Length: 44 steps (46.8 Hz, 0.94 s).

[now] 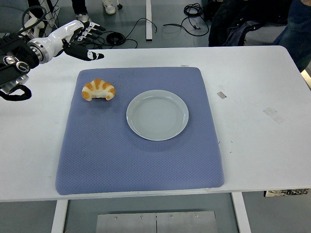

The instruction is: Place the bread on the table

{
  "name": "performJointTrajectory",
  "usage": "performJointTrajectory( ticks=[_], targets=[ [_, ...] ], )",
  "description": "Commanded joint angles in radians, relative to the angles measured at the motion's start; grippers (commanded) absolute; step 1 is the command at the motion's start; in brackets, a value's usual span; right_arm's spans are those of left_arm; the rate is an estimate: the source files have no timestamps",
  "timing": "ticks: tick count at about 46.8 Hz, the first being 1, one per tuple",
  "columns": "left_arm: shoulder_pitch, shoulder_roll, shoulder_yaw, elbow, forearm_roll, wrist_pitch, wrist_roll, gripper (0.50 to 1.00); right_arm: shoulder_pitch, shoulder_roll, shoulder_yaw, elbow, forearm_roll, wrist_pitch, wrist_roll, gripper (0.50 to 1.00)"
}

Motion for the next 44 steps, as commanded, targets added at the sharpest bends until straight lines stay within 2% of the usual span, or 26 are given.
performJointTrajectory(
  ticks=[1,14,44],
  targets=[
    [0.001,0.000,-0.034,0.008,-0.052,-0.016,0.000,0.839,0.000,0.000,0.000,0.000,0.001,0.000,0.000,1.000],
    [0.024,-0.008,-0.122,0.028,-0.164,-0.059,0.003,0.839,0.000,0.000,0.000,0.000,0.001,0.000,0.000,1.000],
    [0.032,0.001,-0.151,0.029,-0.207,-0.059,0.003,0.840,0.003,0.000,-0.002,0.000,-0.001,0.000,0.000,1.000]
  ],
)
